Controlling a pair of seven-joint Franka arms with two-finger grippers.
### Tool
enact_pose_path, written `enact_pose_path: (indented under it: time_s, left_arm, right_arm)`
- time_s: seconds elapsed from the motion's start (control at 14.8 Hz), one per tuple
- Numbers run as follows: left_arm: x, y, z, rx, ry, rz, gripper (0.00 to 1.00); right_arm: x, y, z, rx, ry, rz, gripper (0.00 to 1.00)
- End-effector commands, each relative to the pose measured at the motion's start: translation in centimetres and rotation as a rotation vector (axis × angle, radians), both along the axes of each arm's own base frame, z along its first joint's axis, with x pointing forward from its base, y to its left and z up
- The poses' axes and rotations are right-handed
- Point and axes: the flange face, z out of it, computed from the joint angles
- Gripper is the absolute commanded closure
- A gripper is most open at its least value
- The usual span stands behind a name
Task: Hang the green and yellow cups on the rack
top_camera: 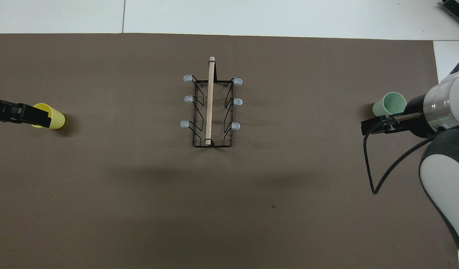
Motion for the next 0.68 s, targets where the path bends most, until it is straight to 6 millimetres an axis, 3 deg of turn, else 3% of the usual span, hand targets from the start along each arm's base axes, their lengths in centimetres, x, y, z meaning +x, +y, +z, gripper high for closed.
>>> enact_pose_path:
  time_s: [0.0,0.61]
  left_arm:
    - [-0.8,0.4,0.2,-0.015,-0.002,-0.012,0.00]
    - [-1.6,0.9,-1.0,-0.007,0.010,0.007,0.00]
  right_arm:
    - [0.1,-0.2,0.2,-0.006,-0.018,0.020,0.00]
    - [0.1,-0.2,0.2,-0.006,-0.018,0.018,0.00]
